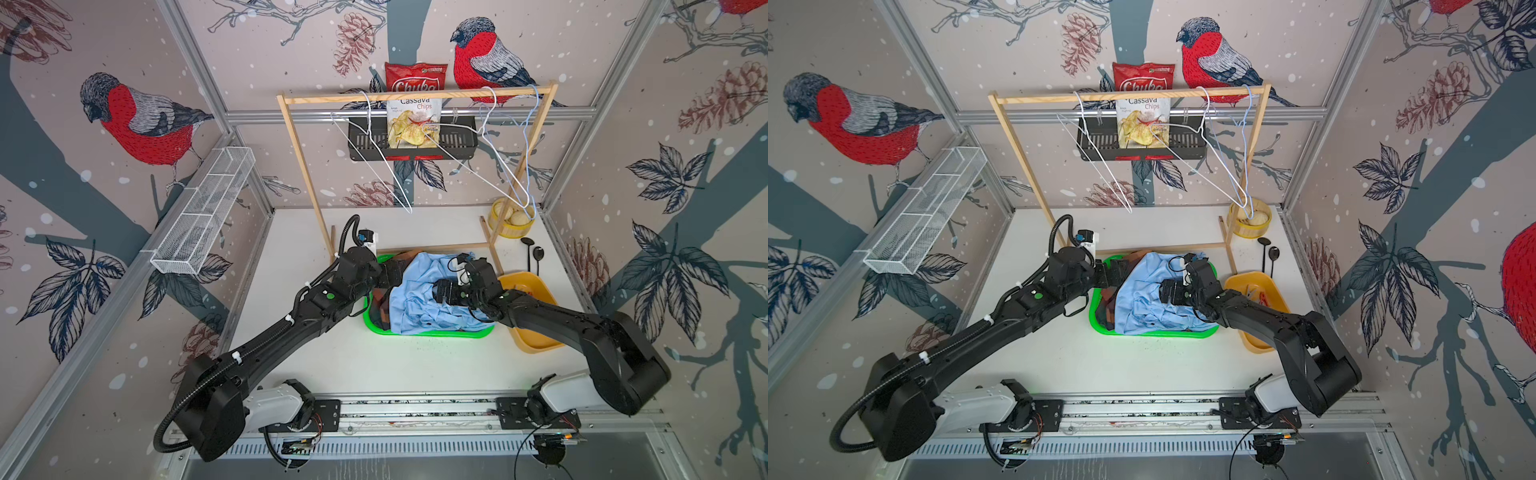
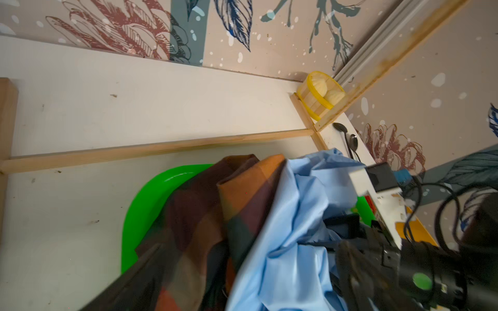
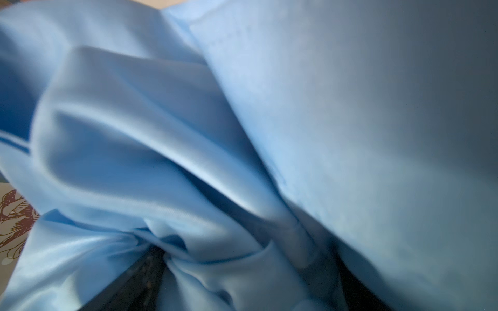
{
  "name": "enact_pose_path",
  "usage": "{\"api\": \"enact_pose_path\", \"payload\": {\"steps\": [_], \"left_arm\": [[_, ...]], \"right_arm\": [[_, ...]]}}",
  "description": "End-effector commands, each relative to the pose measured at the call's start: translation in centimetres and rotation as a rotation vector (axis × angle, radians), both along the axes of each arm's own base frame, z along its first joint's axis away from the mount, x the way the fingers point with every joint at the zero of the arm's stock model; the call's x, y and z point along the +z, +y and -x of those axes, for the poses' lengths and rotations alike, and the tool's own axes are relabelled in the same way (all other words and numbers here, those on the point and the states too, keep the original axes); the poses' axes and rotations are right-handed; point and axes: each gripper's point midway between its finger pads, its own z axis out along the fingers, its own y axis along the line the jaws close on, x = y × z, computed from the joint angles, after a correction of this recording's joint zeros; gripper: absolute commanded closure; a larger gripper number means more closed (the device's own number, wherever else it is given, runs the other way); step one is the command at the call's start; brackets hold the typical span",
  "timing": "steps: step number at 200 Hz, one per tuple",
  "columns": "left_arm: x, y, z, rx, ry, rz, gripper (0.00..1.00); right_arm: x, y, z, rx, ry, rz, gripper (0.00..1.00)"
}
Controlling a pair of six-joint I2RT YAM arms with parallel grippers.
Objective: Remove the clothespins securing long-sleeve shirts to the hanger
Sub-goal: Adjust the long-sleeve shirt at the bin.
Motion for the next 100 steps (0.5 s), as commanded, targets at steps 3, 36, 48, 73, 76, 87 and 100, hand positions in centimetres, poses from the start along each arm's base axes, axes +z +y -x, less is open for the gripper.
{"api": "enact_pose_path", "payload": {"steps": [3,36,48,73,76,87,100], "left_arm": [[0.8,-0.3,-2.1,-0.023,0.003,0.093,0.03],[-0.8,-0.8,-4.5,-0.031,0.041,0.051,0.04],[-2.2,-1.1,-5.0,-0.049,0.061,0.027,0.03],[-2.0,-1.8,-7.1,-0.077,0.073,0.018,0.04],[-2.1,-1.8,-7.3,-0.081,0.075,0.015,0.04],[-2.7,-2.2,-8.1,-0.099,0.079,-0.005,0.03],[-3.0,-3.4,-8.4,-0.165,0.089,-0.009,0.04]], "right_arm": [[-2.9,0.3,2.3,0.043,0.132,0.011,0.0],[-5.6,0.3,2.8,0.055,0.202,0.032,0.01],[-5.9,0.6,3.1,0.07,0.202,0.034,0.01],[-6.0,0.4,3.3,0.076,0.197,0.044,0.01],[-6.0,0.4,3.3,0.077,0.196,0.044,0.01],[-6.1,0.3,3.5,0.078,0.199,0.051,0.01],[-6.3,0.0,3.7,0.079,0.199,0.065,0.01]]}}
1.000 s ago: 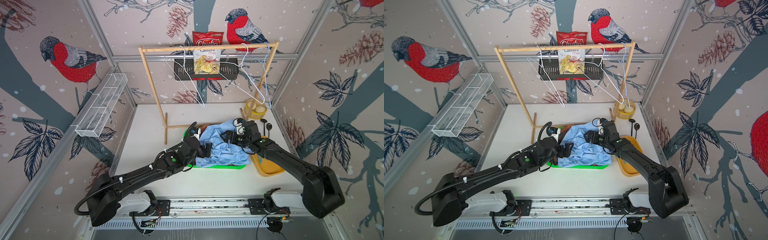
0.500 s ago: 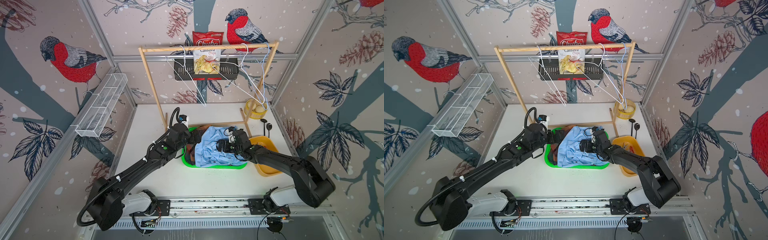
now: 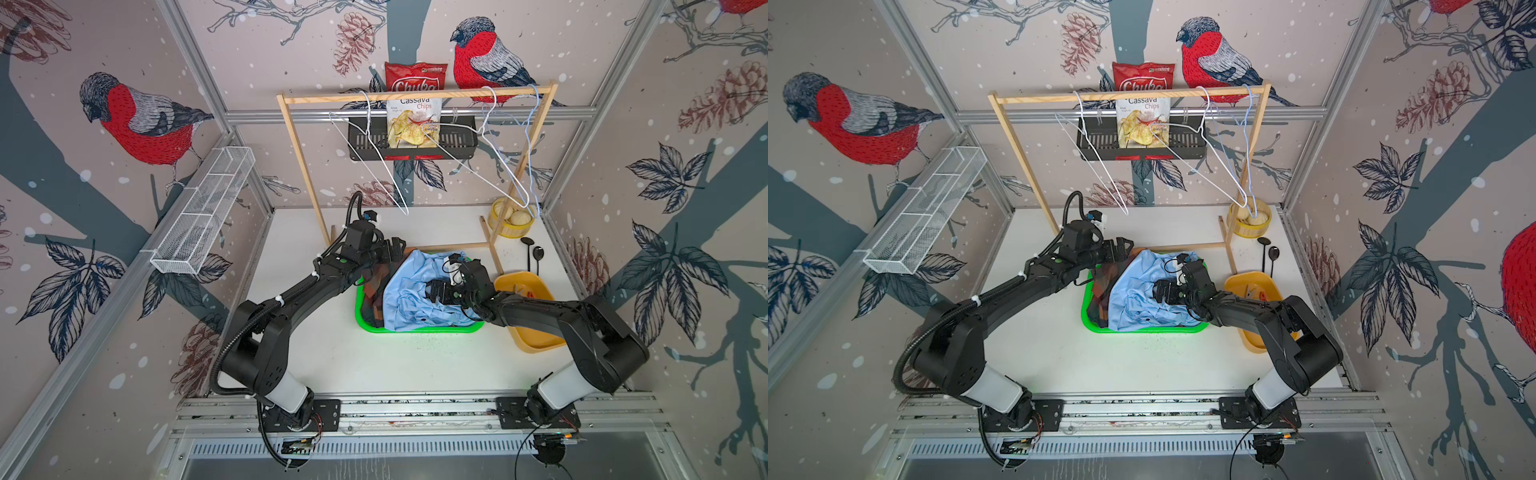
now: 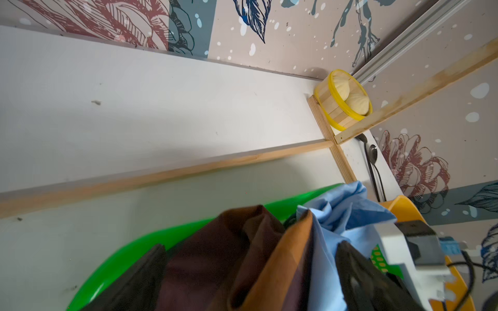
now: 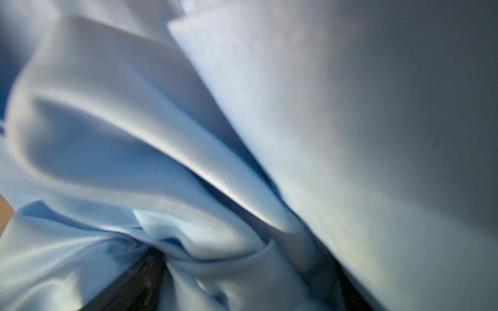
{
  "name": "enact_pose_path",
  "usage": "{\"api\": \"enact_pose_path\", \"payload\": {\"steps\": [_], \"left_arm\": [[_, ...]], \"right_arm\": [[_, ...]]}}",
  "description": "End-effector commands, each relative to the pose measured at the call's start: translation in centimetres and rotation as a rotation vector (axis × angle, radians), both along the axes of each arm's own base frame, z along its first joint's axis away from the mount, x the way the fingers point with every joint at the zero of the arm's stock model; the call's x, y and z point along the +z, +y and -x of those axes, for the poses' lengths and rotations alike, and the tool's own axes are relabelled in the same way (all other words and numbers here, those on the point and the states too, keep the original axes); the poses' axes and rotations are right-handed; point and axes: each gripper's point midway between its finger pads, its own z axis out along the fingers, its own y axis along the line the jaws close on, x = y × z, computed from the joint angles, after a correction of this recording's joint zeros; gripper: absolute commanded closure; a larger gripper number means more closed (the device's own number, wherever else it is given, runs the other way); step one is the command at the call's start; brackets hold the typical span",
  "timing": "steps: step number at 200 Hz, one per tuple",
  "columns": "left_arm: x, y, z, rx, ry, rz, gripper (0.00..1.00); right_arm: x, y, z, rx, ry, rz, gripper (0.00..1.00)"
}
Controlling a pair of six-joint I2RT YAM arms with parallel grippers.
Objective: Remove the clothespins securing long-sleeve shirts to the hanger
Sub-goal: Adjust the long-sleeve shirt at the bin.
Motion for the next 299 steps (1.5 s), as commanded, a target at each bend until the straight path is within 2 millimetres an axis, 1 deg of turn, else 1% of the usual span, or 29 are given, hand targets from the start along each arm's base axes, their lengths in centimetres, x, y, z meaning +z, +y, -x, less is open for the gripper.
{"api": "enact_pose_path", "payload": {"steps": [1,16,23,35,44,63,78,95,107,122,124,128,141,152,168,177,204,235,260,270,272,278,299], "left_arm": [[-0.4,-1.8,-0.4,-0.122,0.002,-0.011,0.04],[-1.2,-3.1,-0.4,-0.161,0.047,0.007,0.04],[-2.0,-3.2,-0.4,-0.16,0.065,0.006,0.05],[-3.1,-3.3,0.0,-0.163,0.096,0.0,0.1],[-3.5,-3.5,0.6,-0.165,0.103,-0.008,0.15],[-5.1,-3.9,2.6,-0.171,0.124,-0.039,0.25],[-6.2,-4.3,4.0,-0.174,0.151,-0.055,0.35],[-7.1,-4.9,5.3,-0.166,0.162,-0.06,0.48],[-8.1,-5.1,5.9,-0.158,0.184,-0.058,0.53],[-10.1,-5.1,6.2,-0.131,0.234,-0.056,0.59],[-11.0,-4.8,6.5,-0.126,0.252,-0.062,0.6],[-11.9,-4.5,6.8,-0.115,0.273,-0.067,0.62],[-14.1,-4.2,7.3,-0.085,0.316,-0.075,0.66],[-15.8,-3.6,7.8,-0.046,0.338,-0.103,0.69],[-18.2,-2.2,8.5,0.033,0.372,-0.137,0.7],[-19.2,-1.5,8.9,0.066,0.386,-0.144,0.7],[-20.9,0.1,9.6,0.134,0.396,-0.192,0.7],[-21.5,0.6,9.9,0.167,0.4,-0.198,0.68],[-21.4,1.0,9.9,0.201,0.398,-0.19,0.68],[-21.5,1.2,9.9,0.212,0.401,-0.187,0.67],[-21.5,1.2,9.9,0.211,0.402,-0.188,0.67],[-21.4,1.1,9.9,0.213,0.402,-0.184,0.67],[-21.4,0.9,10.0,0.209,0.406,-0.176,0.66]], "right_arm": [[-4.7,-2.1,4.4,0.023,0.225,0.126,0.01],[-5.1,-2.4,4.5,0.021,0.234,0.136,0.02],[-5.1,-2.4,4.5,0.023,0.235,0.138,0.02],[-5.0,-2.3,4.4,0.024,0.234,0.14,0.01],[-5.0,-2.4,4.2,0.022,0.235,0.148,0.02],[-5.2,-2.5,4.3,0.022,0.243,0.159,0.02],[-5.2,-2.5,4.4,0.025,0.248,0.163,0.02],[-5.2,-2.6,4.5,0.024,0.253,0.168,0.01],[-5.1,-2.6,4.6,0.027,0.255,0.168,0.01],[-5.1,-2.3,4.7,0.037,0.267,0.161,0.01],[-5.1,-2.3,4.8,0.037,0.269,0.158,0.01],[-5.3,-2.2,4.8,0.039,0.275,0.157,0.01],[-5.2,-2.1,5.0,0.043,0.285,0.145,0.01],[-4.7,-2.0,5.0,0.041,0.277,0.133,0.0],[-2.6,-1.7,4.7,0.049,0.248,0.091,0.0],[-1.2,-1.6,4.6,0.05,0.234,0.073,0.0],[2.8,-1.9,4.8,0.053,0.206,0.046,0.0],[6.8,-3.0,4.6,0.053,0.203,0.012,0.0],[8.9,-4.4,4.3,0.035,0.202,0.015,0.0],[9.5,-5.2,3.8,0.015,0.193,0.026,0.0],[10.3,-5.3,3.8,0.011,0.173,0.018,0.0],[11.1,-5.9,3.5,-0.009,0.153,0.01,0.0],[12.8,-7.7,1.7,-0.084,0.098,-0.013,0.0]]}}
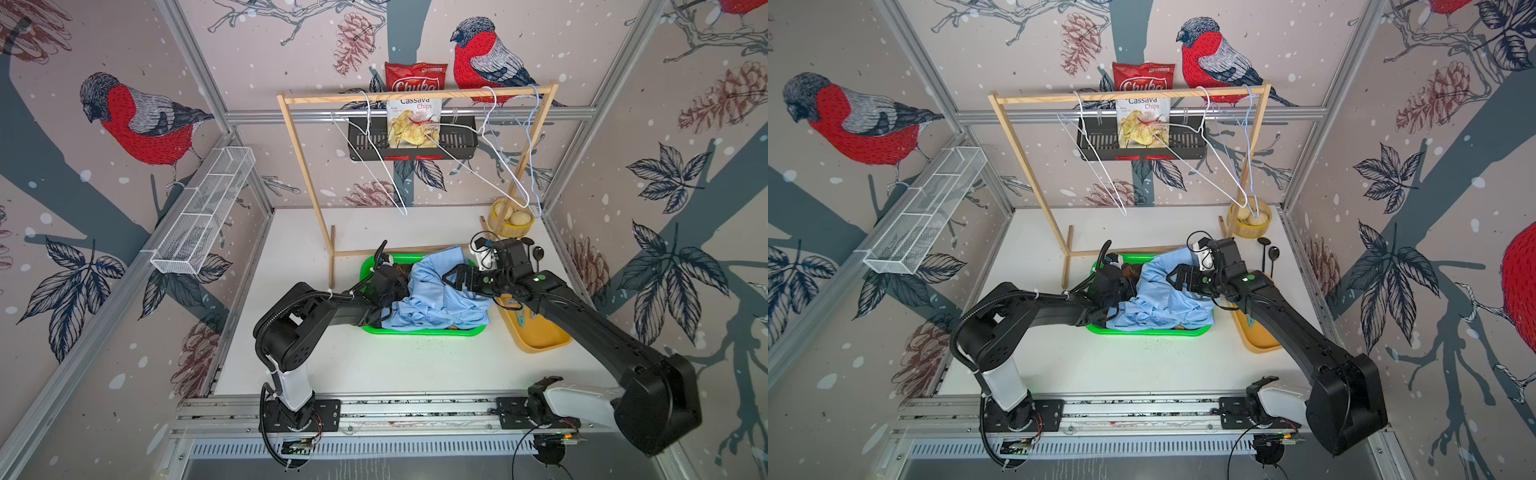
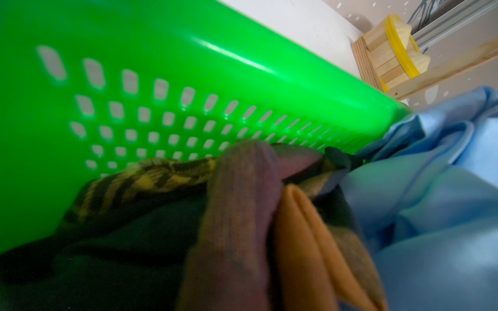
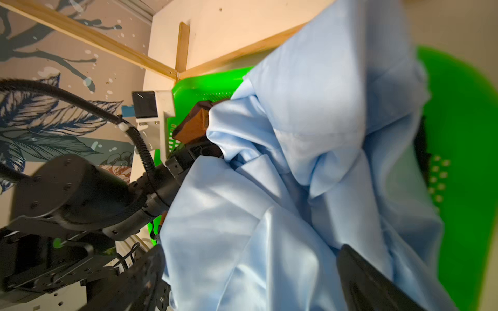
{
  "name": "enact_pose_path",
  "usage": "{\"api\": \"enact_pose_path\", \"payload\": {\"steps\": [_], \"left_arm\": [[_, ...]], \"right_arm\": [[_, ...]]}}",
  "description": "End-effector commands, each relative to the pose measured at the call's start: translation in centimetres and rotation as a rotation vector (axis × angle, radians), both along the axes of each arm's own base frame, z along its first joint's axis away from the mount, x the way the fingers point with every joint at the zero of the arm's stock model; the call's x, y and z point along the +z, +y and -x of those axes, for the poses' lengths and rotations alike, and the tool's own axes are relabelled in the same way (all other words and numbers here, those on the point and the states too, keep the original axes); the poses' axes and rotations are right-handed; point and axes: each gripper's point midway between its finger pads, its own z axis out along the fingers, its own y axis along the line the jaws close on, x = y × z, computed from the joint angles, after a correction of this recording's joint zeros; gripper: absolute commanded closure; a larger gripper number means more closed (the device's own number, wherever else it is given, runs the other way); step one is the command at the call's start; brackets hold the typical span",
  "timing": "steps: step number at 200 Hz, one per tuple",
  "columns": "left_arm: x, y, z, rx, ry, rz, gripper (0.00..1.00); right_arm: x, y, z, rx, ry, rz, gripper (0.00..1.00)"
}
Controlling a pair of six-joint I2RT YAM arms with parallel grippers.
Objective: Remove the clothespins securing long-sleeve shirts to the hanger
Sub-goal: Adjust the long-sleeve shirt at the bin.
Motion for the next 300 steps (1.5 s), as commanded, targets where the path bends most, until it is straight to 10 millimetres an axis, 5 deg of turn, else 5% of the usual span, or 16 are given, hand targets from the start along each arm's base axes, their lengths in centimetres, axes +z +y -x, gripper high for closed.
{"api": "enact_pose_path", "payload": {"steps": [1,32,85,130,155,202,250,300], "left_arm": [[-6.1,4.3,4.3,0.056,0.245,-0.204,0.66],[-5.8,3.9,4.4,0.043,0.233,-0.208,0.65],[-5.6,3.1,4.7,0.023,0.227,-0.2,0.63],[-5.3,3.0,4.9,0.027,0.225,-0.195,0.62],[-5.4,3.0,5.0,0.026,0.227,-0.196,0.61],[-4.7,2.1,4.2,0.01,0.218,-0.18,0.56],[-5.4,2.0,2.5,0.033,0.223,-0.178,0.54],[-4.8,3.3,-0.9,0.072,0.184,-0.197,0.53]], "right_arm": [[1.0,-2.0,-0.7,-0.058,-0.012,0.012,0.0],[1.4,-4.7,-4.6,-0.187,-0.08,0.052,0.0],[-1.9,-1.0,-9.6,-0.125,-0.079,0.13,0.09],[-8.2,4.4,-7.7,-0.005,0.021,0.138,0.37],[-9.9,6.9,-5.4,0.045,0.052,0.131,0.41],[-14.8,5.7,-6.7,-0.013,0.125,0.115,0.38],[-14.3,5.4,-10.0,-0.05,0.085,0.11,0.35],[-13.9,5.8,-11.0,-0.071,0.07,0.085,0.26]]}}
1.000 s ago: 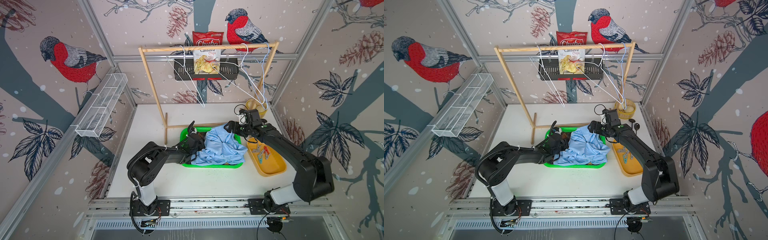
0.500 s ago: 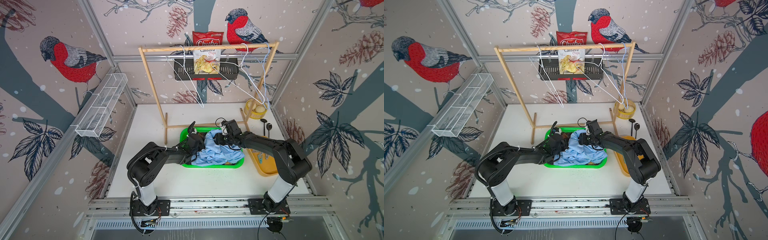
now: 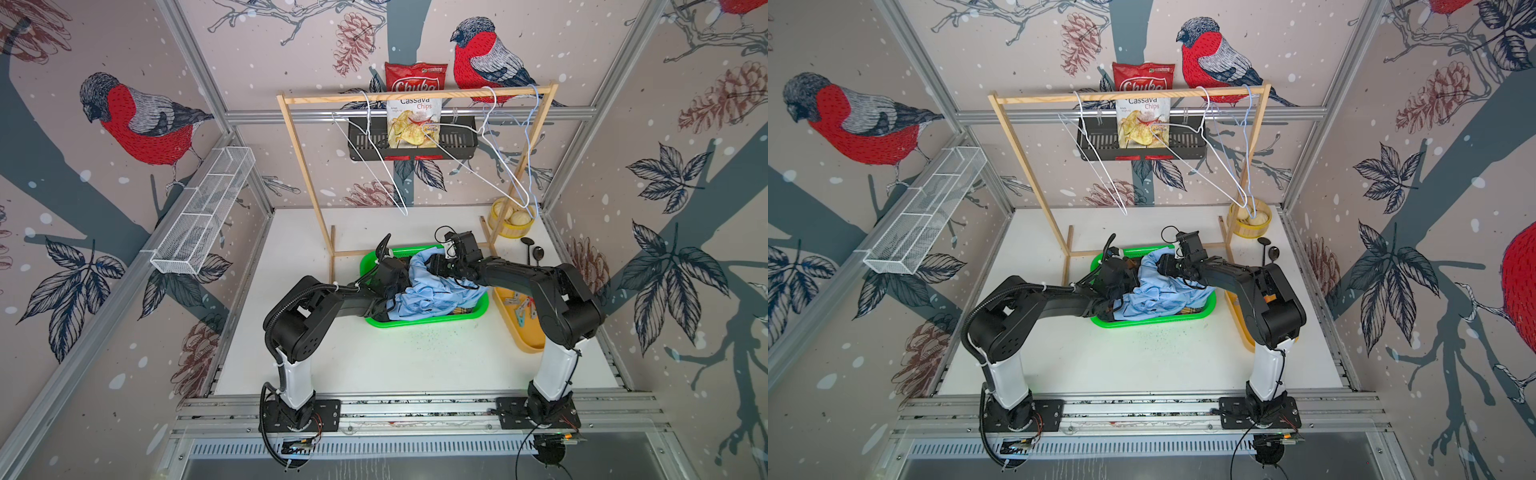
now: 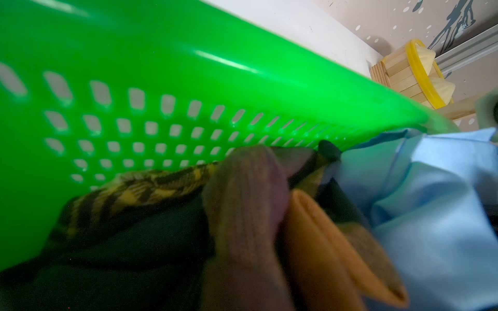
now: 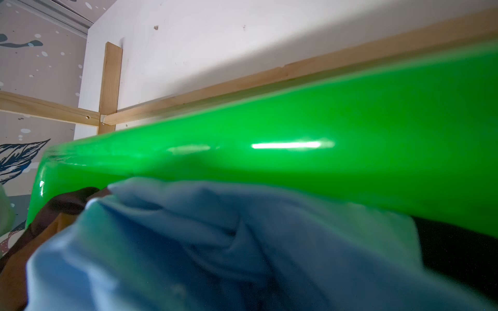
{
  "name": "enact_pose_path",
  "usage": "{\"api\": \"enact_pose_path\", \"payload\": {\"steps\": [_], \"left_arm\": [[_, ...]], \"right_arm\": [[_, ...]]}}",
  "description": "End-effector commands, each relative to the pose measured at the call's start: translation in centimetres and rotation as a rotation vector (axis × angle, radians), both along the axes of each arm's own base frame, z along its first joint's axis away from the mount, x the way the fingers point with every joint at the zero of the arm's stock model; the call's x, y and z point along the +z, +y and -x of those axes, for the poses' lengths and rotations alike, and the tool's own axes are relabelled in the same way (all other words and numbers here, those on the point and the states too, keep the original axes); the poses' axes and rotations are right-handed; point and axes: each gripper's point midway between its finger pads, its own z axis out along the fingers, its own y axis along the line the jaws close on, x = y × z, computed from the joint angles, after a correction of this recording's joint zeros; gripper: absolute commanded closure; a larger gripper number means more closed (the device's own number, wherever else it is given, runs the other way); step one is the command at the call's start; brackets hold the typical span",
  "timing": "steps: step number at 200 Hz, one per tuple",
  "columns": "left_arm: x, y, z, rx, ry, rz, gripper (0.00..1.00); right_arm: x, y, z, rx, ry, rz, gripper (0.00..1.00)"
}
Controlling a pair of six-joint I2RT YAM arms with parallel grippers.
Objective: Remove the clothespins securing long-sleeve shirts to the hanger
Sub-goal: Adjust the long-sleeve shirt at the bin.
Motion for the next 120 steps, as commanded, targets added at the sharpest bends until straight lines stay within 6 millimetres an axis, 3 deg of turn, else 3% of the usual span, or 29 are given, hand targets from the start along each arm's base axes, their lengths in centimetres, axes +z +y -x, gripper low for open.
{"api": "enact_pose_path", "payload": {"steps": [1,34,49,54,78,120], "left_arm": [[-5.4,3.5,2.5,-0.003,0.203,-0.182,0.53],[-3.9,3.1,2.1,-0.05,0.155,-0.211,0.45],[-2.6,2.0,2.6,-0.108,0.128,-0.229,0.33],[-2.4,1.8,2.8,-0.119,0.121,-0.231,0.27],[0.5,0.7,3.4,-0.166,0.078,-0.168,0.01],[7.3,0.1,2.9,-0.203,-0.047,-0.128,0.01]], "right_arm": [[-1.3,-0.6,0.6,-0.036,0.058,0.023,0.26],[1.1,-1.3,0.6,-0.058,-0.004,-0.023,0.15],[2.6,-1.3,0.6,-0.049,-0.038,-0.033,0.08],[3.1,-1.3,0.6,-0.044,-0.051,-0.034,0.0],[5.7,-1.0,0.4,-0.031,-0.118,-0.04,0.0],[10.9,-2.2,-0.5,-0.082,-0.259,-0.027,0.0]]}}
